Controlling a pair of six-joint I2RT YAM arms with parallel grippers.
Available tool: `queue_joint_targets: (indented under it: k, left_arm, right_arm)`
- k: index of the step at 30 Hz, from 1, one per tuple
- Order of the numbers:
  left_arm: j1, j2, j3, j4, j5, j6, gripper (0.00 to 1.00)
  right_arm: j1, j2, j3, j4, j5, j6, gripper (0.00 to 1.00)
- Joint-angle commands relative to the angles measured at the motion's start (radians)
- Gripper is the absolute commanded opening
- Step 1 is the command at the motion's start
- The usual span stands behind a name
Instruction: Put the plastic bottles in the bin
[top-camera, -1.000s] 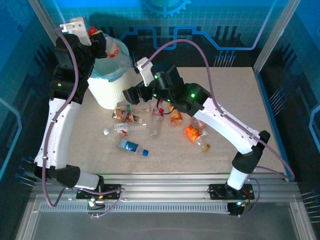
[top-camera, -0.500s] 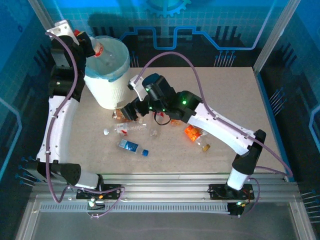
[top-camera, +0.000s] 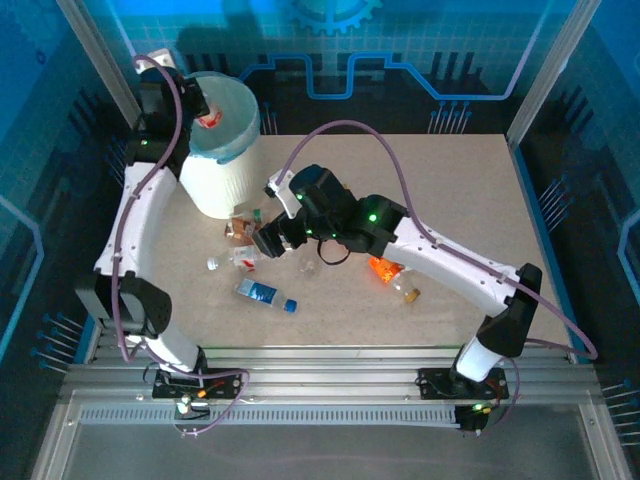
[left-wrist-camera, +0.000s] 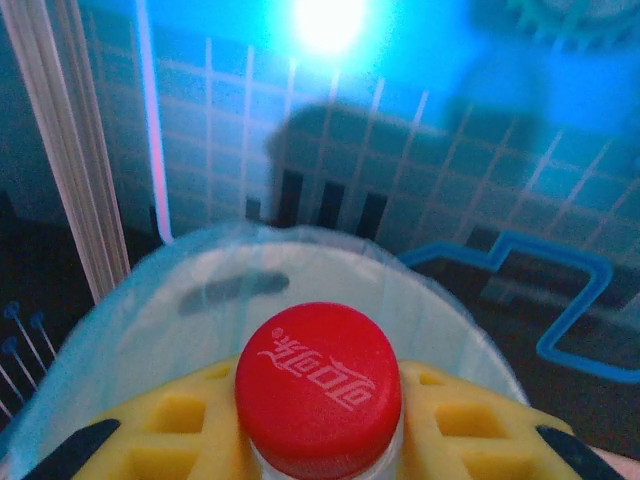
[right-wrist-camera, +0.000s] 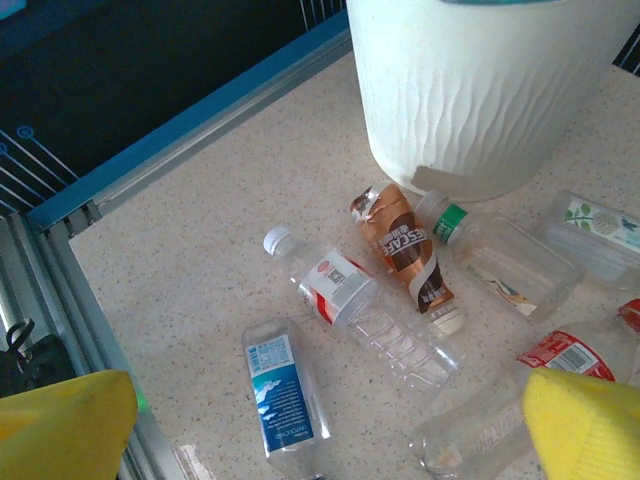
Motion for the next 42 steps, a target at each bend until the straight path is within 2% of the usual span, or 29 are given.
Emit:
queue_joint_targets:
  k: [1, 4, 6, 7, 8, 9, 10, 11, 18, 24, 30, 36, 39, 42]
  left_arm:
    - [0.01, 0.025, 0.021, -0.017, 0.034, 0.012, 0.0]
    - [0.01, 0.074, 0.027, -0.05, 0.069, 0.016, 0.0]
    - [0.011, 0.112, 0.05, -0.092, 0.081, 0.017, 0.04]
    - [0.01, 0.126, 0.06, -0.111, 0.085, 0.016, 0.13]
    - [0.01, 0.133, 0.067, -0.124, 0.087, 0.015, 0.3]
    - [0.01, 0.138, 0.079, -0.135, 0.086, 0.008, 0.54]
    - [0.01, 0.138, 0.086, -0.14, 0.088, 0.001, 0.68]
    - [0.011, 0.134, 0.093, -0.141, 0.089, -0.003, 0.71]
    - [0.009, 0.08, 0.21, -0.197, 0.128, -0.016, 0.74]
    - [-0.035, -0.097, 0.115, -0.177, 0.171, 0.005, 0.74]
    - [-0.214, -0.279, -0.086, -0.151, 0.164, 0.074, 0.73]
    - [-0.443, -0.356, -0.302, -0.146, 0.179, 0.074, 0.73]
    - [-0.536, -0.356, -0.387, -0.157, 0.195, 0.059, 0.73]
    - [-0.578, -0.361, -0.497, -0.141, 0.286, -0.009, 0.73]
  right_arm:
    - [0.011, -0.026, -0.003, 0.003, 0.03, 0.005, 1.0]
    - [0.012, -0.023, -0.007, 0.0, 0.035, 0.005, 1.0]
    - [0.011, -0.02, -0.005, -0.003, 0.036, 0.007, 1.0]
    - [0.011, -0.019, -0.003, -0.006, 0.036, 0.007, 1.0]
    - [0.011, -0.018, 0.001, -0.008, 0.036, 0.007, 1.0]
    - [0.011, -0.019, 0.003, -0.011, 0.036, 0.007, 1.0]
    - [0.011, -0.019, 0.006, -0.015, 0.039, 0.005, 1.0]
    - [0.011, -0.021, 0.01, -0.018, 0.041, 0.003, 1.0]
    - [0.012, -0.052, 0.011, -0.055, 0.077, -0.013, 1.0]
    - [-0.031, -0.146, -0.093, -0.111, 0.143, -0.02, 1.0]
    - [-0.193, -0.306, -0.318, -0.164, 0.12, 0.016, 0.97]
    - [-0.37, -0.446, -0.536, -0.166, 0.041, 0.042, 0.95]
    - [-0.392, -0.448, -0.578, -0.153, 0.005, 0.066, 0.93]
    - [-0.373, -0.408, -0.597, -0.117, -0.032, 0.138, 0.91]
